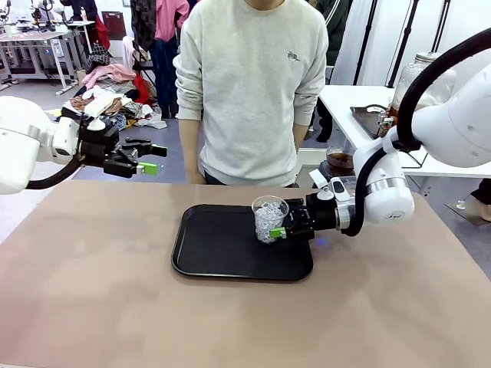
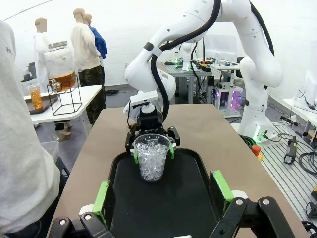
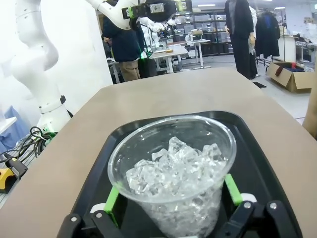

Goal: Pour the drink into the iced cup.
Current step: Pick up the iced cup indicated by the human and present it to them.

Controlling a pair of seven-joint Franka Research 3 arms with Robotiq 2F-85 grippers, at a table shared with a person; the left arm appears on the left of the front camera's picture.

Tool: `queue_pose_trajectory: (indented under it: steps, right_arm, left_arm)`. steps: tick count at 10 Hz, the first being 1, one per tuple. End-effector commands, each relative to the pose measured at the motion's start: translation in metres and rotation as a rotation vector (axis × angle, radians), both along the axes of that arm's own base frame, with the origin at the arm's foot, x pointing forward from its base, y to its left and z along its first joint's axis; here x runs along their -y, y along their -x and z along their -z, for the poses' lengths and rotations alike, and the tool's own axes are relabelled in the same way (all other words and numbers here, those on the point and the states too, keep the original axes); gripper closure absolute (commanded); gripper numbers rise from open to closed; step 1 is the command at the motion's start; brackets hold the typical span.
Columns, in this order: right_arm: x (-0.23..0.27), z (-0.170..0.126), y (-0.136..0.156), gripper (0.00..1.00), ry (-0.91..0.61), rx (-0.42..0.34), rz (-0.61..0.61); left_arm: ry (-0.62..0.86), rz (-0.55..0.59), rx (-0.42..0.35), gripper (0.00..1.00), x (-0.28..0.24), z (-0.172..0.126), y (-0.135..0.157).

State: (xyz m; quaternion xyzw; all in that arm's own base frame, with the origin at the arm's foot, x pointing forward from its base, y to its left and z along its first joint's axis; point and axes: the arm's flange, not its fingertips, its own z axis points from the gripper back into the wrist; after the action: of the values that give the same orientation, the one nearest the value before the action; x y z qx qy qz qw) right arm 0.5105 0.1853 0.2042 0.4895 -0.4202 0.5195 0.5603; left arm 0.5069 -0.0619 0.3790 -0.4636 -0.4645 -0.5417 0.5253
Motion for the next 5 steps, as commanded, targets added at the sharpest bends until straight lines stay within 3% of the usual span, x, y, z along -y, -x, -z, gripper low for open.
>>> queue_pose_trajectory:
  steps: [1, 5]
  right_arm:
    - [-0.0128, 0.0018, -0.007, 0.0, -0.01, -0.024, 0.023]
    - [-0.0185, 0.0026, -0.0098, 0.0, -0.034, -0.039, 0.106]
  left_arm:
    - [0.001, -0.006, 0.002, 0.0, -0.0004, -0.0014, 0.0002]
    - [0.001, -0.006, 0.002, 0.0, -0.0004, -0.0014, 0.0002]
